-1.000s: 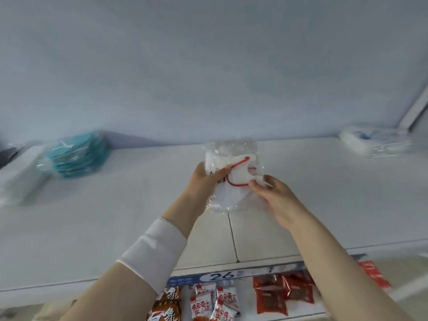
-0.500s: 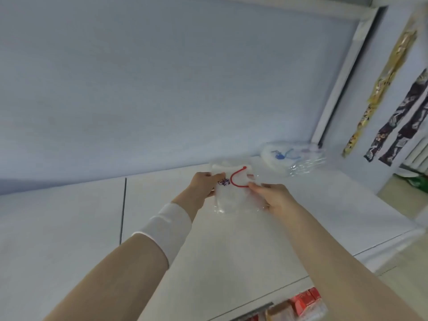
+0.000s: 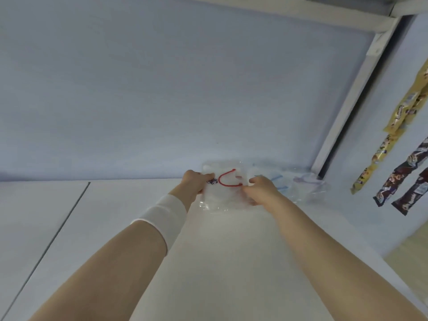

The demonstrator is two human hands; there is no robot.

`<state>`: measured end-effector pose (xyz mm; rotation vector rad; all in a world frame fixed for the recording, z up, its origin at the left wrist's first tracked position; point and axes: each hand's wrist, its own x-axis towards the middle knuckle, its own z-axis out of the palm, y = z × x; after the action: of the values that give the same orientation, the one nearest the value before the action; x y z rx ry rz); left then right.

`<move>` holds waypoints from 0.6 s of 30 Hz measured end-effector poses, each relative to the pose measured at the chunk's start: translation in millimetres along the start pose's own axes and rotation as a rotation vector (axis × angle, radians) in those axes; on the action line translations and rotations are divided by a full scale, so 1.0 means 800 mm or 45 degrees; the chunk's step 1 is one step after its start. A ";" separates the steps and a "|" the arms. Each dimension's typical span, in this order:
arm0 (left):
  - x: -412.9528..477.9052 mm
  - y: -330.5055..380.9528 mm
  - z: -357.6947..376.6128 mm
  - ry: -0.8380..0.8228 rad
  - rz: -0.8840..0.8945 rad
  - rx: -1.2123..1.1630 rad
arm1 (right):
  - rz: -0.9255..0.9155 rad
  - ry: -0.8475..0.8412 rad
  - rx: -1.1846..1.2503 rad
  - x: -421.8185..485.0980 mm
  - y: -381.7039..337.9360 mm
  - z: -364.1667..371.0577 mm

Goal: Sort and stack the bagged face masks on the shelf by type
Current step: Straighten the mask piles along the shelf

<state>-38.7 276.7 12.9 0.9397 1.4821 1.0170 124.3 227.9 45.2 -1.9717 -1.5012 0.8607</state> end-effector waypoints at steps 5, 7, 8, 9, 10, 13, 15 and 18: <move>0.010 -0.008 0.015 0.118 -0.058 0.290 | -0.126 0.070 -0.371 0.025 0.004 0.012; 0.016 -0.012 0.021 0.161 -0.057 0.360 | -0.141 0.076 -0.437 0.034 0.005 0.019; 0.018 -0.012 0.024 0.179 -0.060 0.385 | -0.145 0.091 -0.464 0.038 0.006 0.022; 0.020 -0.012 0.026 0.198 -0.063 0.416 | -0.142 0.103 -0.491 0.040 0.006 0.023; 0.022 -0.012 0.028 0.213 -0.063 0.455 | -0.139 0.104 -0.522 0.041 0.005 0.024; 0.026 -0.015 0.034 0.231 -0.035 0.537 | -0.145 0.093 -0.600 0.042 0.004 0.027; 0.025 -0.014 0.039 0.249 0.015 0.604 | -0.165 0.104 -0.675 0.041 0.004 0.029; 0.024 -0.016 0.044 0.294 0.084 0.773 | -0.228 0.144 -0.805 0.038 0.004 0.033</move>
<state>-6.7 294.3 -8.5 1.3331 2.0231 0.7429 112.5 256.9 20.1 -2.2043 -2.0121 0.1951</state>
